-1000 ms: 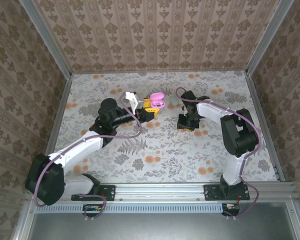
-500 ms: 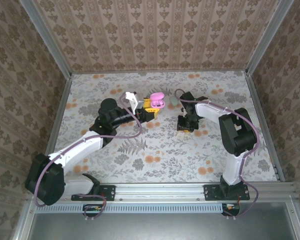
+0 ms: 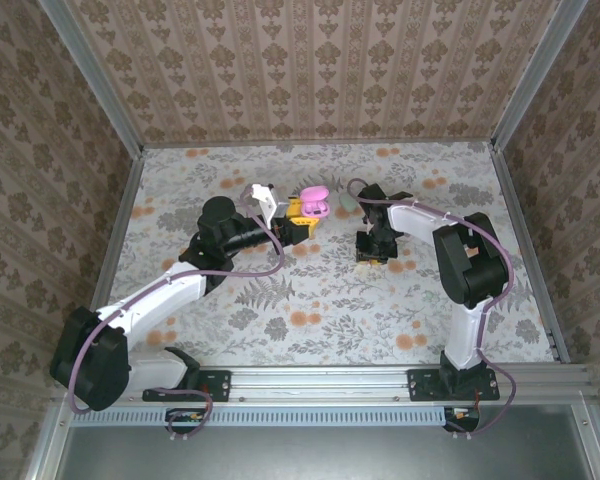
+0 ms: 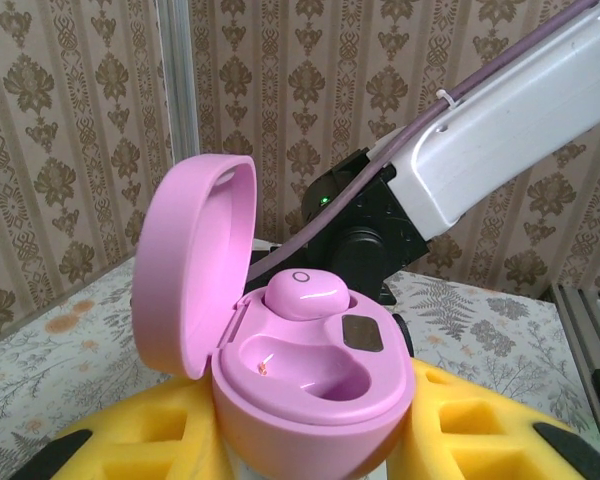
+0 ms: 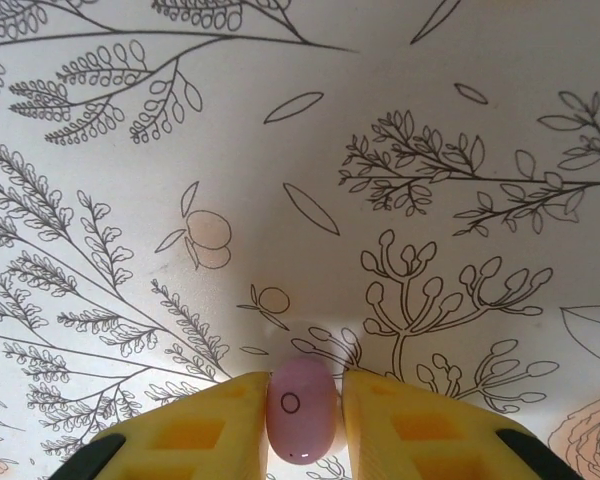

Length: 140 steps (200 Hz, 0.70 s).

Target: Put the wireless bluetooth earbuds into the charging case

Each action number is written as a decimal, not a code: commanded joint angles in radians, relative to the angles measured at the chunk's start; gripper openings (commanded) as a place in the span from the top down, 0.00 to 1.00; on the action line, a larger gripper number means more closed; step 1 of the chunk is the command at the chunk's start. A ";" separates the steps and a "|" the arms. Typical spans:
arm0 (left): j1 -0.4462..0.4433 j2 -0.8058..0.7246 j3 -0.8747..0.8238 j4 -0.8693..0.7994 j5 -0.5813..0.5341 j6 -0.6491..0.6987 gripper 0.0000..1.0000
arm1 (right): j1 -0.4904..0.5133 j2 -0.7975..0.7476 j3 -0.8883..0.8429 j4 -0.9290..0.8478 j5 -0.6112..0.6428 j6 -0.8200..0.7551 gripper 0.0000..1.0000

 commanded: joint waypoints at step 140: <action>-0.007 -0.005 0.014 0.014 -0.010 0.015 0.65 | 0.008 0.071 0.075 -0.058 0.081 -0.053 0.72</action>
